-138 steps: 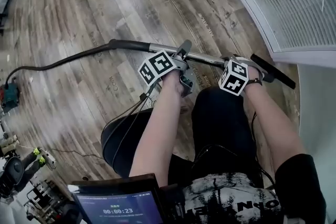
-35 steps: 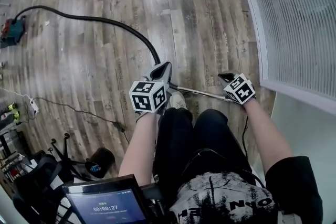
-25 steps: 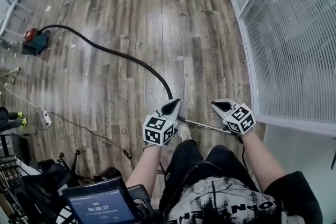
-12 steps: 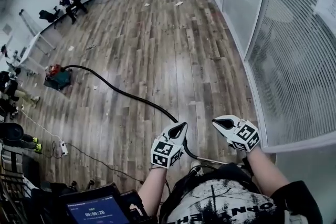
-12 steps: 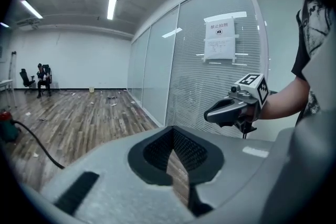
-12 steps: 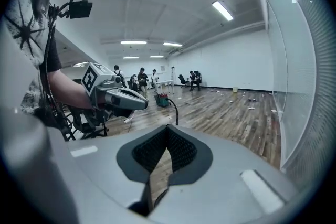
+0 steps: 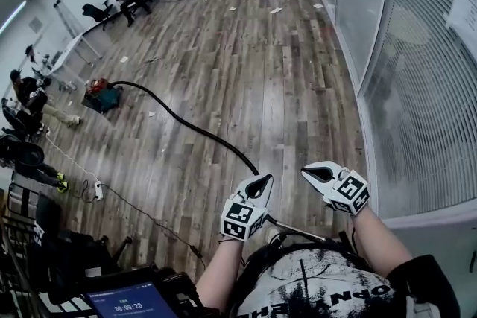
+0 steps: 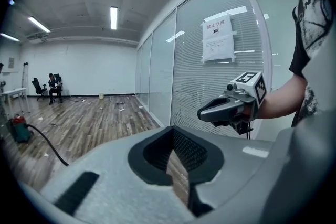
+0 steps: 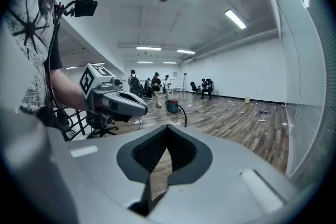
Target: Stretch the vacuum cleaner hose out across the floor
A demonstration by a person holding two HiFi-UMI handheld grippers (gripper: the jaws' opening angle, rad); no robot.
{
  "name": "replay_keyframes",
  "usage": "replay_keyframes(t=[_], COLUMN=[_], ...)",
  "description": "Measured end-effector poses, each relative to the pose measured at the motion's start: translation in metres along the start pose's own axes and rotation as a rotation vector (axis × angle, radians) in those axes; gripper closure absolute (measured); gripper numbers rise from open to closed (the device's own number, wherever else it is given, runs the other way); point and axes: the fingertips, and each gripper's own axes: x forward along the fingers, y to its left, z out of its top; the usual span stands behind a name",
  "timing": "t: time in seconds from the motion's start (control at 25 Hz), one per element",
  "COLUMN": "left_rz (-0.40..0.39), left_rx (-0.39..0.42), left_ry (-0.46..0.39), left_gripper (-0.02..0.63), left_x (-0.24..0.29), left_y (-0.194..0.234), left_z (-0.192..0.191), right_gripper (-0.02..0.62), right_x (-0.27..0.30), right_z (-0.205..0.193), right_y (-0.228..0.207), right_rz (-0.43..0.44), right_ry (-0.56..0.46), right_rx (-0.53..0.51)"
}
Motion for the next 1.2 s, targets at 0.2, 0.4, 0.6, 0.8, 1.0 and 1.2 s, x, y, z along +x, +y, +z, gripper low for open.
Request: replay_keyframes(t=[0.2, 0.4, 0.6, 0.8, 1.0, 1.2], left_rz=[0.023, 0.036, 0.06, 0.081, 0.1, 0.118], left_rx=[-0.004, 0.024, 0.026, 0.011, 0.0, -0.013], left_ry=[-0.01, -0.004, -0.019, -0.028, -0.038, -0.06], left_gripper=[0.606, 0.606, 0.606, 0.606, 0.606, 0.606], left_x=[-0.006, -0.005, -0.006, -0.016, -0.018, -0.022], left_y=[-0.028, -0.041, -0.051, -0.037, -0.035, -0.028], left_z=[0.003, 0.002, 0.004, 0.007, 0.006, 0.012], right_gripper=[0.589, 0.589, 0.589, 0.589, 0.589, 0.589], right_x=[-0.019, -0.027, -0.038, -0.028, -0.03, -0.031], right_z=[-0.002, -0.013, -0.022, -0.006, -0.01, -0.006], right_y=[0.01, 0.011, 0.017, 0.023, 0.022, 0.022], right_rz=[0.038, 0.046, 0.059, 0.076, 0.065, 0.058], right_ry=[0.0, 0.02, 0.026, 0.006, 0.006, 0.0], right_rx=[-0.001, -0.03, -0.079, -0.093, -0.113, -0.111])
